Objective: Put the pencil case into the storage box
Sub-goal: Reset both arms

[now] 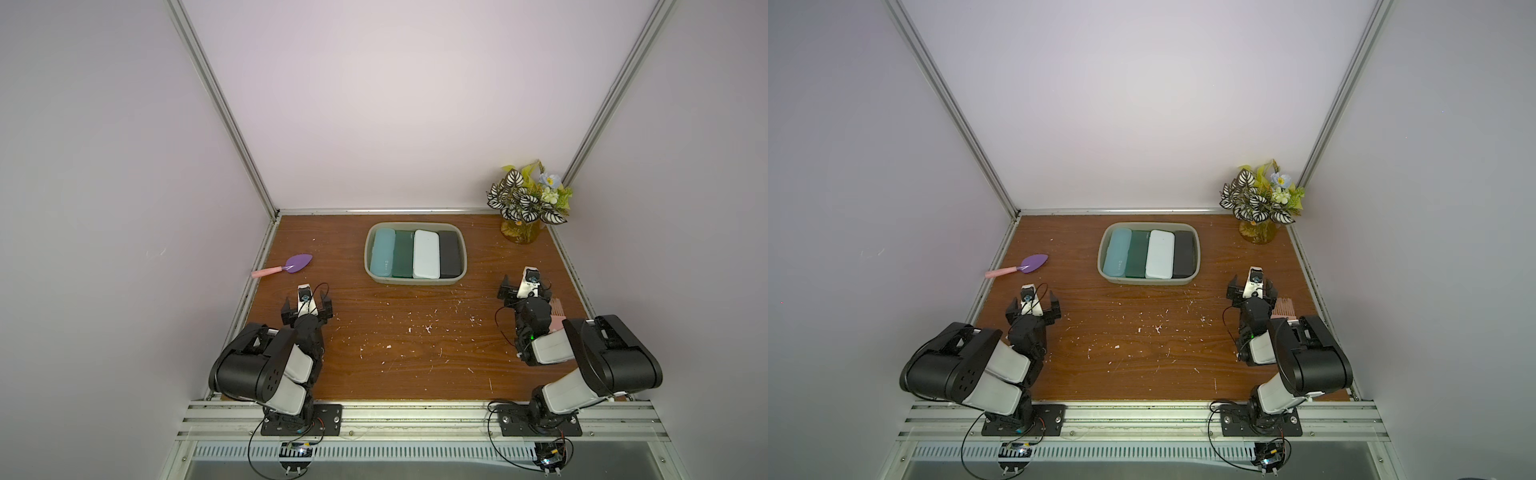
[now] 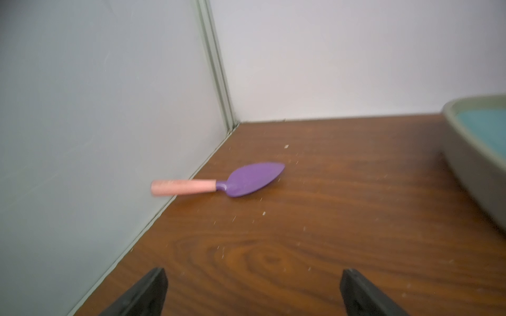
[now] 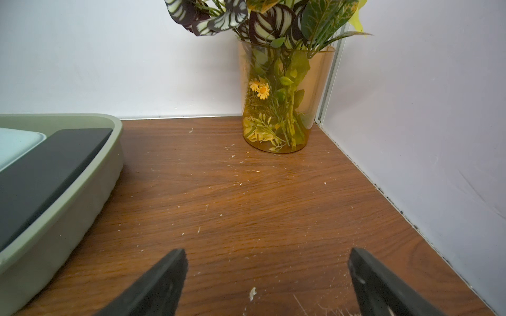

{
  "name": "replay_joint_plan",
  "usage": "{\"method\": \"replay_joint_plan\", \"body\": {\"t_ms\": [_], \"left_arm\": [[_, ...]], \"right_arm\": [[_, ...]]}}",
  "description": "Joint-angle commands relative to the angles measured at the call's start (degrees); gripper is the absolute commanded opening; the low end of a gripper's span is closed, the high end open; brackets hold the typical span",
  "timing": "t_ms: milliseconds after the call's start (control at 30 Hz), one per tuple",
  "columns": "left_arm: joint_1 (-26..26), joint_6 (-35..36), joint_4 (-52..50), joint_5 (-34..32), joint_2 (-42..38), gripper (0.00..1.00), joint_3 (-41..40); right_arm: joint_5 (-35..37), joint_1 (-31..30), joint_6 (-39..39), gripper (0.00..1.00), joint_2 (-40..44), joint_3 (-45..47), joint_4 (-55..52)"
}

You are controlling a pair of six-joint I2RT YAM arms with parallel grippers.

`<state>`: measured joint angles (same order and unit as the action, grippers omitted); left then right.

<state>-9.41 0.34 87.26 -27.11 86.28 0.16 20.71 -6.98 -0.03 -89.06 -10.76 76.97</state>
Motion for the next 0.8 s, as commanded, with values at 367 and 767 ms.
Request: {"method": "replay_joint_plan", "body": {"t_ms": [367,767], "left_arm": [[0.77,1.81,7.26,5.02,3.45,0.98,2.64],[2.02,0.05,-1.59,3.59,4.31,0.98,7.93]], "right_arm": [[-0.14,0.17,0.03,0.99,0.12,0.14,3.13],[-0.15,0.18,0.03,0.99,0.11,0.04,2.93]]}}
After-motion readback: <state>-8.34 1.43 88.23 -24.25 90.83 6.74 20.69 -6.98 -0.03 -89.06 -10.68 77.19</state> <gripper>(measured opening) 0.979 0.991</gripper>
